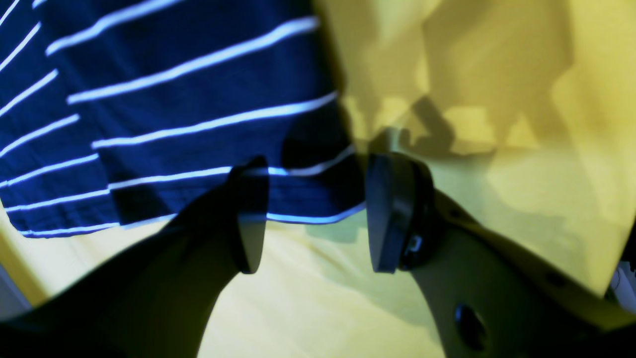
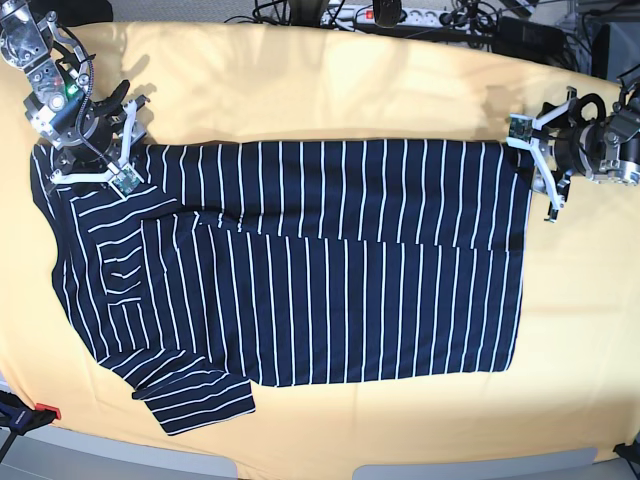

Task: Fold the T-shirt properly
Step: 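Regrasp the folded edge with both grippers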

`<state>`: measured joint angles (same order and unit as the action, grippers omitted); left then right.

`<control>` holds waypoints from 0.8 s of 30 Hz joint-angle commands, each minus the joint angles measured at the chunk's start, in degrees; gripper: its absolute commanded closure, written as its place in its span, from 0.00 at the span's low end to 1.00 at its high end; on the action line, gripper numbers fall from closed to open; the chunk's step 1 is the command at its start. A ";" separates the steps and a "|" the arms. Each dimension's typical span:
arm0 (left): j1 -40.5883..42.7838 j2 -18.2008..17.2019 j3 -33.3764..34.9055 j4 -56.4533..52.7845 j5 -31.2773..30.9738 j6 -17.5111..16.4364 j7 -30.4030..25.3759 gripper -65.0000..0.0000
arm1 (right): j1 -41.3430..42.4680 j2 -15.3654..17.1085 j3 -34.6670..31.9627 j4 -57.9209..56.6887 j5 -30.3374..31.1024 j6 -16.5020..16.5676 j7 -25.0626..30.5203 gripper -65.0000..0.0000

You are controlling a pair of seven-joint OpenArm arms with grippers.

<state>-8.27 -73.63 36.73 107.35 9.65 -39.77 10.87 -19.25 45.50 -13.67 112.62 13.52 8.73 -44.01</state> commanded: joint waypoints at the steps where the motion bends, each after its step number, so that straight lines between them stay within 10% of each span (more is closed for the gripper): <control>1: -0.63 -1.46 -0.74 0.35 -0.26 -0.13 -0.70 0.52 | 0.35 0.85 0.63 1.03 -0.28 -0.44 0.70 0.45; 8: 0.85 -1.46 -0.74 -0.55 1.16 0.17 -1.97 0.52 | 0.35 0.83 0.63 1.03 -0.26 -0.90 0.87 0.45; 18: 2.16 -1.44 -0.74 -1.22 5.31 14.84 -2.95 0.52 | 0.35 -0.87 0.63 1.03 -0.42 -0.57 0.85 0.45; 24: 1.03 -1.49 -0.74 0.68 1.20 11.65 -0.20 0.52 | 0.35 -1.53 0.63 1.03 -0.46 0.09 0.83 0.45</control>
<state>-6.24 -73.49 36.73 107.39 10.79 -28.77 10.50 -19.20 43.11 -13.52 112.71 12.91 8.56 -43.94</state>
